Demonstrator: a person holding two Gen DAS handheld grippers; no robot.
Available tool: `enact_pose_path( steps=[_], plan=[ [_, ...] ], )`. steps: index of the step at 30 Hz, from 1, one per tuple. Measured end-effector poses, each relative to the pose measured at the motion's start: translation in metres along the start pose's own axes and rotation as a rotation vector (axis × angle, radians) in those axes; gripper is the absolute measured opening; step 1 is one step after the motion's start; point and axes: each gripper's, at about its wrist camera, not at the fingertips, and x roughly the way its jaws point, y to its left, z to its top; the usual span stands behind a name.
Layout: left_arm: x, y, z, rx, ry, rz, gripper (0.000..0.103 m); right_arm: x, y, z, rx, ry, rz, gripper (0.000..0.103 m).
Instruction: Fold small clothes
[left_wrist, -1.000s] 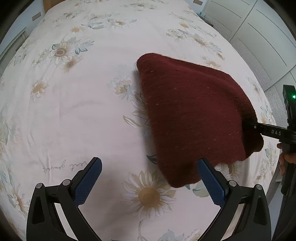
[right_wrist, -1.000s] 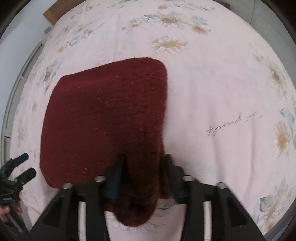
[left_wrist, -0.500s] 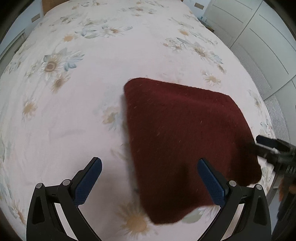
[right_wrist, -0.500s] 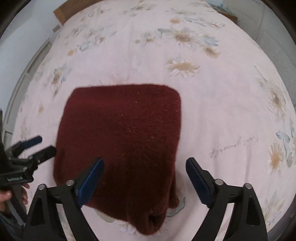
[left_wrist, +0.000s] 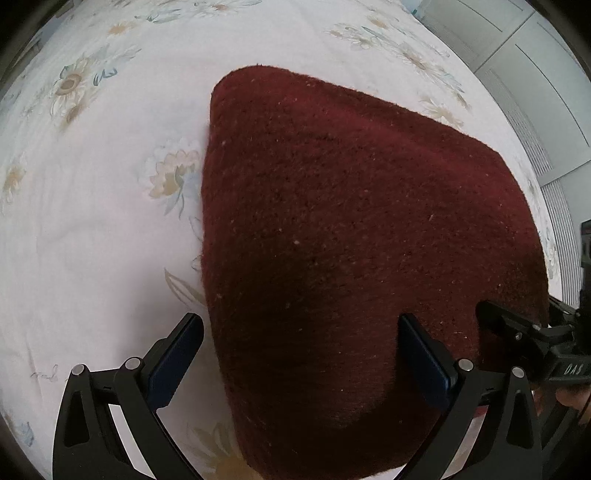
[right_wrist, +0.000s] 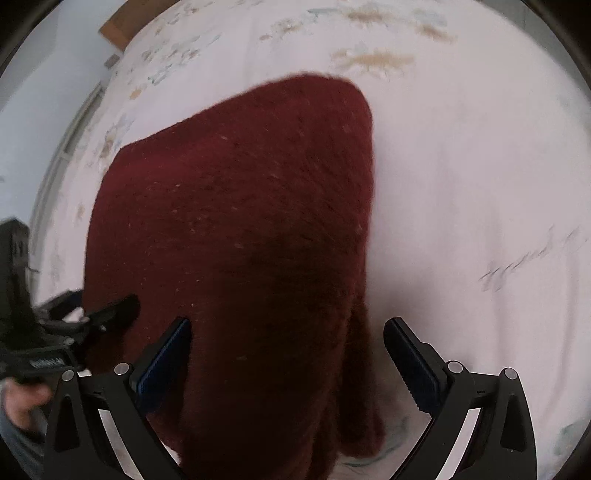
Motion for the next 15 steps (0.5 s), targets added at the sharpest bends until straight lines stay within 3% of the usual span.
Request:
enact_pose_path(
  steps=[4, 6, 10, 11, 15],
  plan=[
    [0.002, 0.002, -0.003, 0.018, -0.017, -0.001, 0.103, 0.006, -0.006, -0.004, 0.039, -0.007, 0.041, 0.100],
    [0.002, 0.000, -0.005, 0.044, -0.030, 0.006, 0.102, 0.007, -0.006, -0.005, 0.058, -0.002, 0.069, 0.086],
    [0.002, -0.004, -0.007, 0.050, -0.040, -0.023, 0.084, 0.004, 0.000, -0.006, 0.045, -0.006, 0.062, 0.072],
    [0.001, -0.005, -0.007, 0.058, -0.043, -0.023, 0.082, 0.002, 0.002, -0.007, 0.040, -0.008, 0.062, 0.064],
    [-0.010, -0.008, -0.006, 0.070, -0.065, -0.053, 0.054, -0.016, 0.024, -0.008, -0.025, -0.037, -0.005, 0.047]
  ],
)
